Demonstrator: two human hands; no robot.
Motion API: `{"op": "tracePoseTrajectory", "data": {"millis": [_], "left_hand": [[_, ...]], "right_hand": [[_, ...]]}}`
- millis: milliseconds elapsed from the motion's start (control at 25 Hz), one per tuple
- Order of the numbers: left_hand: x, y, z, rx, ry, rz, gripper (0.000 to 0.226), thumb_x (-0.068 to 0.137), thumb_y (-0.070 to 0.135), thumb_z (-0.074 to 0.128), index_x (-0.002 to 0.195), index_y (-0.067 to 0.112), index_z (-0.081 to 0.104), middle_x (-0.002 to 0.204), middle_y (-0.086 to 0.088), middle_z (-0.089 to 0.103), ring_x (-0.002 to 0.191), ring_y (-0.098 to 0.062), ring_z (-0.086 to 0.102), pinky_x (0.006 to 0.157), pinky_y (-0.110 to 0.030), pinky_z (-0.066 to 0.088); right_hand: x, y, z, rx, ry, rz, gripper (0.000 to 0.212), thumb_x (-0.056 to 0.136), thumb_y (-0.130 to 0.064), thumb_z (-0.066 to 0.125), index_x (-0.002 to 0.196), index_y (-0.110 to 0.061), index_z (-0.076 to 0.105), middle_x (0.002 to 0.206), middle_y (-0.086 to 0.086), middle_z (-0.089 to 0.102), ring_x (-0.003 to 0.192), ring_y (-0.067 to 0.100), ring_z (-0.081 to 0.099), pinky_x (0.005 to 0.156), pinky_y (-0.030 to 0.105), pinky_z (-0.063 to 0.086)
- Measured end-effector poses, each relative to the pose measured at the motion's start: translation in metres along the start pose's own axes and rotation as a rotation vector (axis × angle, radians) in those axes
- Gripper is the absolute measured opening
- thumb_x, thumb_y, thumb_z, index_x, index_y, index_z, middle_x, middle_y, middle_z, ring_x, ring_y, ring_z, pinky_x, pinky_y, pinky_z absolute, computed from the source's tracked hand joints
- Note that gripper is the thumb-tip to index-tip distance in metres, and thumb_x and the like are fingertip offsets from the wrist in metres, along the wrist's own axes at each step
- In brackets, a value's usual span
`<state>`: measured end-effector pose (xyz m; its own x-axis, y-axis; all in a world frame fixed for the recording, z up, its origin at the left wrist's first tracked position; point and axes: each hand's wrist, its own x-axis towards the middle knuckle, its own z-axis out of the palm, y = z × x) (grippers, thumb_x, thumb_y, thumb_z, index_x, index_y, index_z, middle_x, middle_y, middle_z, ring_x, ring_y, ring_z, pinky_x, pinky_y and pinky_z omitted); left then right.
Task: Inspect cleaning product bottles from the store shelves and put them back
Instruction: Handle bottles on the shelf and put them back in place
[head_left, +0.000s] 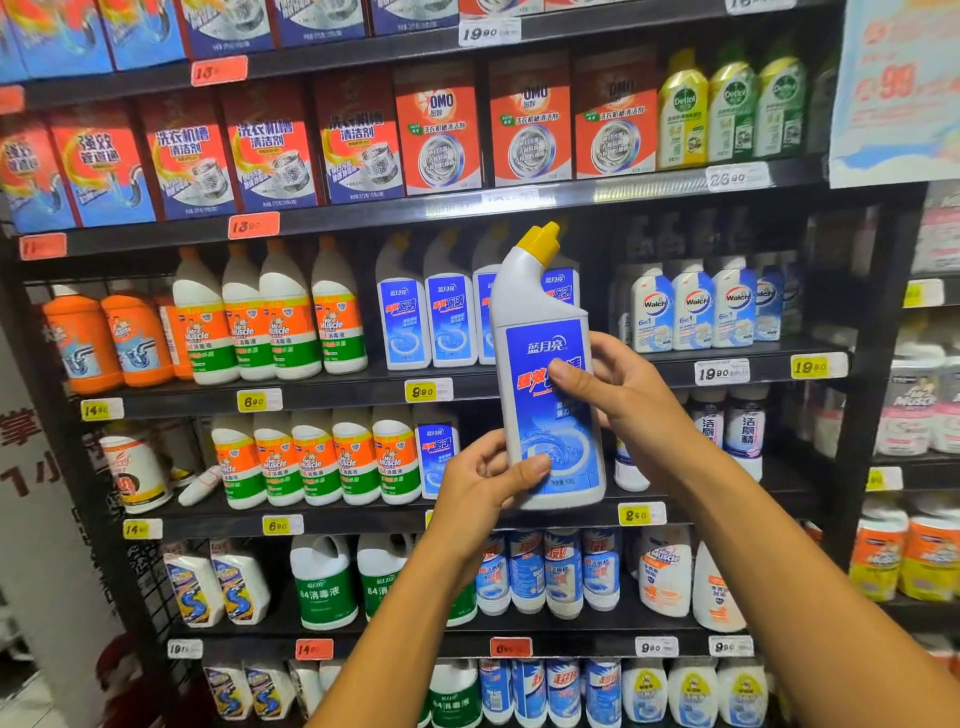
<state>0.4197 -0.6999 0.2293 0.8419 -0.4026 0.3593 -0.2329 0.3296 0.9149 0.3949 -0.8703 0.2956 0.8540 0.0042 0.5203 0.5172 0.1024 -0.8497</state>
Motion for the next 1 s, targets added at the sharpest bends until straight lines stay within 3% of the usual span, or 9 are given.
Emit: {"op": "tracePoseTrajectory", "data": {"millis": [160,320,600,720,880,1000], "left_hand": [[0.004,0.002,0.004,-0.022,0.026,-0.014,0.046,0.073,0.022,0.077,0.115,0.012,0.064,0.109,-0.008,0.075,0.103,-0.025,0.071,0.08,-0.027,0.059],[0.005,0.003,0.008,-0.009,0.053,0.003,0.047,0.07,0.022,0.079,0.113,0.012,0.065,0.105,-0.007,0.076,0.098,-0.023,0.073,0.072,-0.022,0.057],[0.007,0.004,0.017,0.069,0.168,0.041,0.039,0.076,0.01,0.08,0.113,0.012,0.066,0.102,-0.005,0.077,0.096,-0.024,0.073,0.084,-0.036,0.06],[0.007,0.005,0.024,0.078,0.227,0.071,0.036,0.076,0.01,0.082,0.109,0.014,0.068,0.099,-0.003,0.077,0.096,-0.025,0.073,0.083,-0.035,0.06],[-0.002,0.003,0.041,0.499,0.41,0.293,0.042,0.071,0.046,0.08,0.108,0.034,0.064,0.099,0.012,0.07,0.089,-0.013,0.069,0.073,-0.038,0.06],[-0.006,0.005,0.042,0.796,0.389,0.506,0.055,0.075,0.058,0.07,0.121,0.029,0.061,0.107,0.012,0.06,0.093,-0.013,0.063,0.072,-0.04,0.056]], "right_hand": [[0.003,-0.002,-0.006,-0.015,0.017,-0.005,0.05,0.076,-0.037,0.074,0.121,-0.022,0.056,0.106,-0.004,0.076,0.097,0.012,0.073,0.066,0.019,0.056],[0.006,-0.003,-0.009,-0.031,0.067,-0.008,0.061,0.075,-0.038,0.075,0.128,-0.018,0.053,0.108,-0.004,0.075,0.098,0.012,0.073,0.065,0.019,0.056],[0.006,0.001,-0.008,-0.059,0.111,-0.014,0.055,0.075,-0.036,0.076,0.124,-0.019,0.058,0.11,-0.001,0.075,0.096,0.01,0.073,0.066,0.017,0.055],[0.009,0.001,-0.008,-0.061,0.105,-0.008,0.051,0.078,-0.034,0.073,0.124,-0.017,0.058,0.111,0.001,0.074,0.097,0.011,0.073,0.067,0.019,0.056],[0.015,0.004,-0.01,0.015,0.077,0.031,0.037,0.097,-0.025,0.056,0.132,-0.013,0.057,0.12,0.004,0.071,0.107,0.018,0.069,0.082,0.035,0.058],[0.017,0.008,-0.013,0.173,0.066,0.065,0.038,0.099,-0.026,0.048,0.132,-0.009,0.056,0.118,0.012,0.067,0.107,0.028,0.06,0.098,0.048,0.046]]}}
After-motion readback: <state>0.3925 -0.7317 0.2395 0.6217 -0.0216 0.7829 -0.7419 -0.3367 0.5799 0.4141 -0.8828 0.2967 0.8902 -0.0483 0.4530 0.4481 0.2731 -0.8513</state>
